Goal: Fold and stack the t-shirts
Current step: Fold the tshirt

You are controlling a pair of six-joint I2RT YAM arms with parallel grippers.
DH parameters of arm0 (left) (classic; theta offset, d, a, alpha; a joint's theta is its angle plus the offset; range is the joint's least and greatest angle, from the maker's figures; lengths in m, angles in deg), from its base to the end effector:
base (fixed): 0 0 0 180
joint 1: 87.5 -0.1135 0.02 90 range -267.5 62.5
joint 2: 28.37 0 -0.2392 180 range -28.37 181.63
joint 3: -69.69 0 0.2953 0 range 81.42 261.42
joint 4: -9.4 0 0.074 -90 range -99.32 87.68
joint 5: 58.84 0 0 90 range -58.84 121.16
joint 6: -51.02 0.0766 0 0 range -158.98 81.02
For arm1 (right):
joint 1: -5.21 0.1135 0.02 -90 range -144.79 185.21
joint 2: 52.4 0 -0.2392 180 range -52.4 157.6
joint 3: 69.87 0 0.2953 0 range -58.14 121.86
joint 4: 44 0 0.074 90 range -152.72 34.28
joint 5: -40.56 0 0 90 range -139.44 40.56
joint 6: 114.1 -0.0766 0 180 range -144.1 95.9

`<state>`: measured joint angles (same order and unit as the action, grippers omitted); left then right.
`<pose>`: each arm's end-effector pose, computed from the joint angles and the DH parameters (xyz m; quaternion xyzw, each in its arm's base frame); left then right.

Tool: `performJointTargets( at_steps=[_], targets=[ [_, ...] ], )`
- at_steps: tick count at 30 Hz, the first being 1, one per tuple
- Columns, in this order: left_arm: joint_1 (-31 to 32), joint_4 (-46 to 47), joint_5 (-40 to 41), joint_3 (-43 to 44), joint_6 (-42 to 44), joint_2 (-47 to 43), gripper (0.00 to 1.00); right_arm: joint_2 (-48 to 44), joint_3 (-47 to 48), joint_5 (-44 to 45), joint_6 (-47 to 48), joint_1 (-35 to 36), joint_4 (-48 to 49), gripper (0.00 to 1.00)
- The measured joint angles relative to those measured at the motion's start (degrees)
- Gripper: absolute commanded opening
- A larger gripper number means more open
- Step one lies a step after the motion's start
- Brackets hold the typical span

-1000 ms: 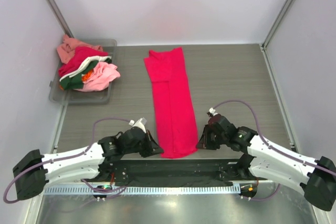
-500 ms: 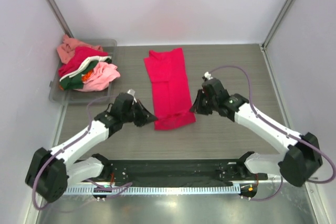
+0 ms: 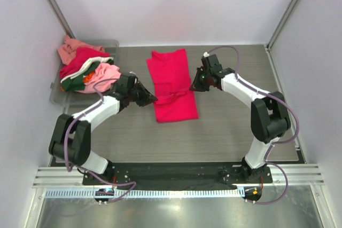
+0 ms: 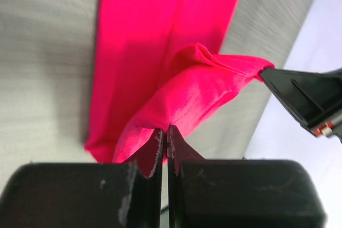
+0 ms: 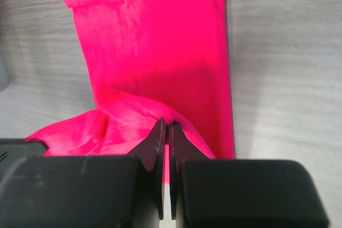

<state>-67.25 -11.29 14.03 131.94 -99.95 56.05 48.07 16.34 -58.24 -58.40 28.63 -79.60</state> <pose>0.3469 -0.1520 0.1400 -0.2595 0.8704 -0.3610 0.2113 0.4048 0.1881 0.1615 0.0626 0.9348 0.2283 0.2649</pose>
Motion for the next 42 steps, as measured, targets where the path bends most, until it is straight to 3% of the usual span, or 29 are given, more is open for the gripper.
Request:
performJointTargets(
  at_steps=[6,20,23,24,25,26,29,32,36,42],
  targets=[
    [-1.0,3.0,-1.6,6.3,0.0,11.5,0.00,5.3,4.4,-1.0,0.8,-0.9,0.2,0.01],
    [-4.7,6.1,-3.7,15.2,-0.1,20.9,0.00,13.6,13.8,-2.1,1.5,-3.4,1.1,0.01],
    [-5.1,6.8,-4.3,17.8,-0.2,24.3,0.11,16.9,16.9,-2.6,1.6,-3.7,1.2,0.06],
    [-5.2,6.9,-4.4,18.3,-0.1,25.2,0.23,17.9,17.7,-2.6,1.6,-3.9,1.2,0.09],
    [-5.4,7.0,-4.5,19.1,0.1,26.2,0.42,18.8,18.5,-2.7,1.6,-4.0,1.2,0.15],
    [-5.5,7.0,-4.6,20.1,-0.2,27.1,0.72,19.7,19.2,-2.8,1.6,-4.1,1.2,0.39],
    [-5.9,5.8,-4.8,24.1,1.0,29.5,0.98,21.0,20.3,-2.3,1.8,-4.3,1.4,0.60],
    [-6.0,5.0,-4.2,24.9,2.9,28.7,1.00,19.9,18.7,-1.0,2.1,-4.4,2.5,0.63],
    [-5.3,3.8,-1.6,17.7,5.2,21.2,0.99,11.2,6.9,0.0,2.4,-4.5,4.0,0.63],
    [0.1,2.8,2.7,4.4,7.5,7.0,0.86,-4.2,-8.9,-2.4,2.7,-4.5,5.6,0.60]
  ],
)
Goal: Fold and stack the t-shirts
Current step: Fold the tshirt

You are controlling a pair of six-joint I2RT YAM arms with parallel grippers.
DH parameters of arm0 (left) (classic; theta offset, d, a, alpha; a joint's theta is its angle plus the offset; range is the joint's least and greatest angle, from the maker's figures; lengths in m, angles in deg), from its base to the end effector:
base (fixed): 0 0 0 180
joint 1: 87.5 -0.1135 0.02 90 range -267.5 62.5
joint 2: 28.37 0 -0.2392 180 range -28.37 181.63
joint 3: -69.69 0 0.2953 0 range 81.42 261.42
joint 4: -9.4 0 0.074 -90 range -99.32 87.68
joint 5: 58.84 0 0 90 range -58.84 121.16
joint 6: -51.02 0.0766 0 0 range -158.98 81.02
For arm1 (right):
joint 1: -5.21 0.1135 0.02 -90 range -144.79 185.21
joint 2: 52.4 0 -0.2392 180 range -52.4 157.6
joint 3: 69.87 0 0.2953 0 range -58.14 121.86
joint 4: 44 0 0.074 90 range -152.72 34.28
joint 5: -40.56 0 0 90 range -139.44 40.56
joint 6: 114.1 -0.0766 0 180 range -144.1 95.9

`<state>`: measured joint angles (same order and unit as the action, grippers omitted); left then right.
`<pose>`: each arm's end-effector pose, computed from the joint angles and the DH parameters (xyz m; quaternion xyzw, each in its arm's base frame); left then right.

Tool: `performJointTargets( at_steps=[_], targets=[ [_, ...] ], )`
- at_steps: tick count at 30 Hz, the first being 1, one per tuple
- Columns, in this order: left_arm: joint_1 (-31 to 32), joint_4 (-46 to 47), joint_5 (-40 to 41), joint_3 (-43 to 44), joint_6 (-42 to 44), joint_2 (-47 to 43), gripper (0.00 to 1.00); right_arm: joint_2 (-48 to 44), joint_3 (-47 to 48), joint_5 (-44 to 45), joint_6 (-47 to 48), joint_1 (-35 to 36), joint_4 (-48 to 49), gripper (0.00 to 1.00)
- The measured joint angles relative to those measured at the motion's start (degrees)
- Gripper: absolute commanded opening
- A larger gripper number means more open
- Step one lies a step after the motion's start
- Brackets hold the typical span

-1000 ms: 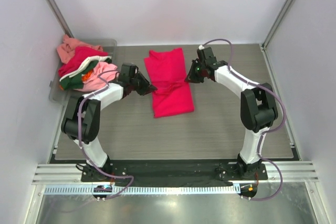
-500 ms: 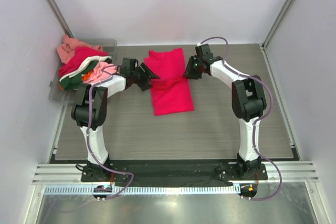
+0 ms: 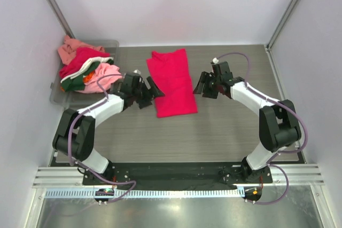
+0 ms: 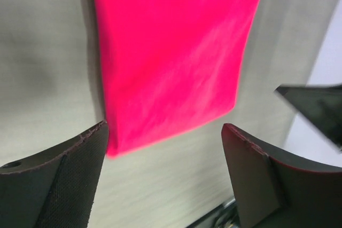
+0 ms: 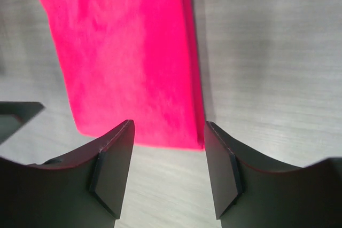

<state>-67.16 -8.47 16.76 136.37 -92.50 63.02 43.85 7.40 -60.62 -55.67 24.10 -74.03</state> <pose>0.3714 -0.1580 0.1289 -0.2111 0.8849 -0.3314 0.2499 0.3955 0.1510 0.1427 0.0690 0.9303 0.2311 0.2763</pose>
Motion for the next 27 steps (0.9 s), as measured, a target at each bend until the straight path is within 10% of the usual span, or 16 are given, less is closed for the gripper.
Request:
performJointTargets(
  at_steps=[20,27],
  targets=[
    [6.4,0.9,5.5,-12.9,-0.1,-4.7,0.61,1.2,-15.6,-9.6,-0.2,0.1,10.3,0.40],
    [6.4,3.2,5.0,-14.4,-0.6,-3.2,0.57,2.6,-15.7,-9.8,-0.2,0.4,12.0,0.01]
  ],
)
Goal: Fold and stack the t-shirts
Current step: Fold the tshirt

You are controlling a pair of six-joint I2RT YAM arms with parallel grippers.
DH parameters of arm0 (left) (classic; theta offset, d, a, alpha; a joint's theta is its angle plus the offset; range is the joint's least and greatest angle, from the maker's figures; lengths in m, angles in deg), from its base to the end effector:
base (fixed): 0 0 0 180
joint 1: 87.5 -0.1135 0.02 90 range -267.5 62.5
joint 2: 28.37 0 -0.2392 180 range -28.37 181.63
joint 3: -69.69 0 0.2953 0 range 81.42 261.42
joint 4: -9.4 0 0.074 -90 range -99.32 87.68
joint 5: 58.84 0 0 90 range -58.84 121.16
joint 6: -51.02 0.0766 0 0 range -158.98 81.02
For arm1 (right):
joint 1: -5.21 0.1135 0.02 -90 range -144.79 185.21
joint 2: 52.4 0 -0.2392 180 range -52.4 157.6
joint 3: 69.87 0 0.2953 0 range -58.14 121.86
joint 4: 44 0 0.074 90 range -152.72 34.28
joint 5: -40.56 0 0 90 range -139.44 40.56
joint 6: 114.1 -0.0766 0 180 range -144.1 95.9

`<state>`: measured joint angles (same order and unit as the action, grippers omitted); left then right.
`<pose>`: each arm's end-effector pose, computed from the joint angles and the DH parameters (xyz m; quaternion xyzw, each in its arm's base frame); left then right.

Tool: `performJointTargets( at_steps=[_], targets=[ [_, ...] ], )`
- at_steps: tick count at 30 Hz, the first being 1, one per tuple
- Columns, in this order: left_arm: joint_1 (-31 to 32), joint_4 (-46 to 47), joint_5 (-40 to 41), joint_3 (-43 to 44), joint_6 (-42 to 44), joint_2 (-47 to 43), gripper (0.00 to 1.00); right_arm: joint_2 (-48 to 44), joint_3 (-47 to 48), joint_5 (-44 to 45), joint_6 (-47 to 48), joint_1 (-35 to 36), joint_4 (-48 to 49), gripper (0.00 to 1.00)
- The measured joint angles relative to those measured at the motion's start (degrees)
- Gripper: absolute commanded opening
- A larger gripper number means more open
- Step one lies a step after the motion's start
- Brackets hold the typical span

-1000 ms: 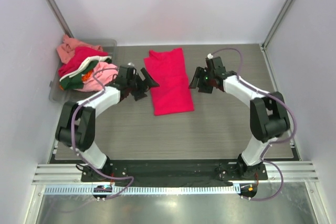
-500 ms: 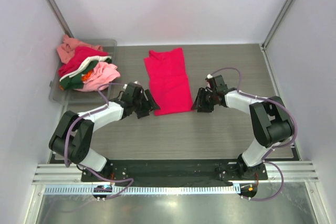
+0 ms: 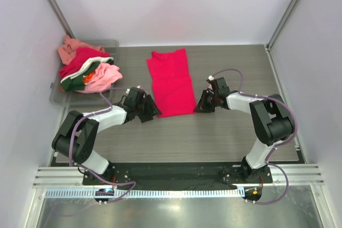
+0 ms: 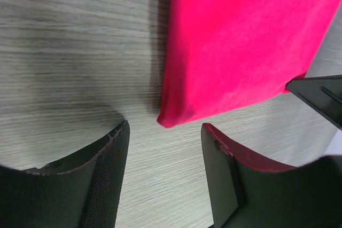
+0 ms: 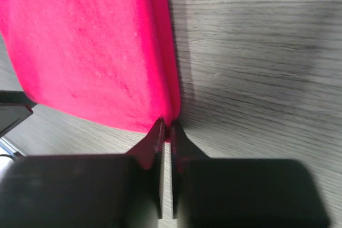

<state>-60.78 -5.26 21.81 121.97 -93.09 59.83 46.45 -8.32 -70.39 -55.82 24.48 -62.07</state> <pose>0.3040 -0.1670 0.0638 -0.1954 0.9181 -0.2763 0.2062 0.3444 0.1494 0.0512 0.0480 0.9391 0.2826 0.1895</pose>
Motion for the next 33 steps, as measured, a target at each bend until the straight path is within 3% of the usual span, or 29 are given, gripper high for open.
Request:
performJointTargets(
  at_steps=[3,7,11,15,24,33],
  targets=[
    [0.0,1.5,-0.3,0.0,-0.2,0.7,0.57,0.2,0.0,0.0,0.0,0.2,0.3,0.01],
    [0.0,5.1,-1.4,0.0,-1.2,2.7,0.46,0.2,-0.3,-0.2,0.0,0.2,0.9,0.01],
    [0.0,8.1,-2.4,0.0,-1.9,4.9,0.27,0.2,-0.7,-0.6,0.0,0.2,1.7,0.01],
    [0.0,9.2,-2.7,-0.9,-2.3,5.4,0.00,0.2,-0.9,-0.8,0.0,0.2,2.1,0.01],
    [0.2,10.8,-3.9,-5.4,-2.4,1.8,0.00,-3.3,-3.9,-1.6,-0.1,0.9,1.6,0.01],
    [7.1,3.0,-5.9,-10.6,-1.4,-12.2,0.00,-25.3,-12.1,-1.6,-0.2,3.0,-6.9,0.01]
  ],
)
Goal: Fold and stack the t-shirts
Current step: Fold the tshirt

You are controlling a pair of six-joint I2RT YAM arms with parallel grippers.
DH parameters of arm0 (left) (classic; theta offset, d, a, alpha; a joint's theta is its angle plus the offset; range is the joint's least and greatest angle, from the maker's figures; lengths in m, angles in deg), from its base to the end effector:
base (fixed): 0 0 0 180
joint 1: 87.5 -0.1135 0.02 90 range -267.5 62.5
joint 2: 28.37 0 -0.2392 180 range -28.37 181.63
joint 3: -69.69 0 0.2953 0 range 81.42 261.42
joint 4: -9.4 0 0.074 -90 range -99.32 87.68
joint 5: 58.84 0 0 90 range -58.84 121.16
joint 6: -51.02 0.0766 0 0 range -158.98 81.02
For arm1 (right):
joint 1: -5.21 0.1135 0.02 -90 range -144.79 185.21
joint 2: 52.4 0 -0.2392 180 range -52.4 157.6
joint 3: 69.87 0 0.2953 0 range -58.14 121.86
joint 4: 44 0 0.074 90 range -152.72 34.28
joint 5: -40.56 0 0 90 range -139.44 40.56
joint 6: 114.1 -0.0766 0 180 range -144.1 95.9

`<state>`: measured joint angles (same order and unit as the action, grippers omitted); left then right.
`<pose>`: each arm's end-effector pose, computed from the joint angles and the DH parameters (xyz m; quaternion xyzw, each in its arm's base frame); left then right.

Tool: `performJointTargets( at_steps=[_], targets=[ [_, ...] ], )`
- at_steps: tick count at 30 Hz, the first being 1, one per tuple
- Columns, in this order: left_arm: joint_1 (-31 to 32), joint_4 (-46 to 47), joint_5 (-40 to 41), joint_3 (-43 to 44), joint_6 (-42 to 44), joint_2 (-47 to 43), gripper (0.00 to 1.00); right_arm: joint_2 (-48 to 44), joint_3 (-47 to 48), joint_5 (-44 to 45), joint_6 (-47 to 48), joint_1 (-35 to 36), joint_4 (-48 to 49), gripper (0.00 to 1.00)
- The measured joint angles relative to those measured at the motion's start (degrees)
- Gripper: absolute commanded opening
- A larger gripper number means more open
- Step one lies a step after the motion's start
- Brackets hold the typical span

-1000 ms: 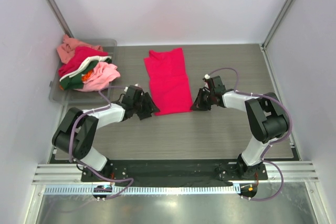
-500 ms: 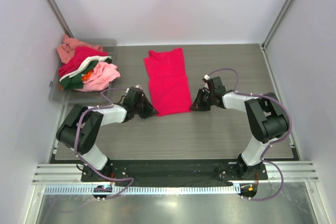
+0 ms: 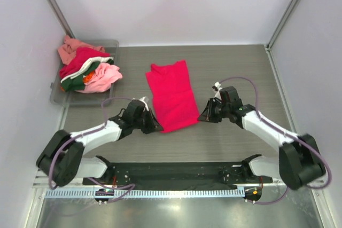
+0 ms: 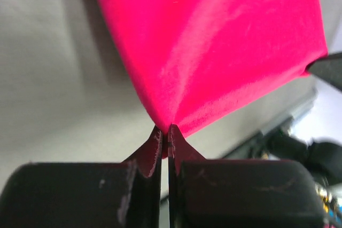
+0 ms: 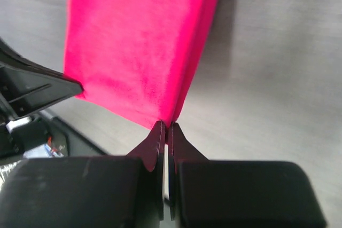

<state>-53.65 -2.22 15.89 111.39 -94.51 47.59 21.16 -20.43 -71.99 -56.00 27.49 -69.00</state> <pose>0.2454 -0.1889 0.0731 -0.1237 0.9116 -0.3493 0.1780 0.2818 0.1472 0.1128 0.0090 0.9214 0.3191 0.2215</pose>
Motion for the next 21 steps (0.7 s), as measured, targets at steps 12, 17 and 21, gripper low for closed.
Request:
performJointTargets(
  at_steps=[12,17,21],
  targets=[
    [0.0,-12.9,-6.0,7.3,-1.7,-15.2,0.00,-13.2,11.4,5.4,0.2,0.9,-16.0,0.01],
    [-4.8,-15.1,-8.0,13.1,-0.9,-11.6,0.00,-5.0,21.6,7.5,0.7,0.9,-16.7,0.01],
    [-9.5,-16.5,-9.7,17.9,0.5,-6.8,0.00,2.5,27.8,8.6,1.2,0.7,-16.7,0.01]
  ],
)
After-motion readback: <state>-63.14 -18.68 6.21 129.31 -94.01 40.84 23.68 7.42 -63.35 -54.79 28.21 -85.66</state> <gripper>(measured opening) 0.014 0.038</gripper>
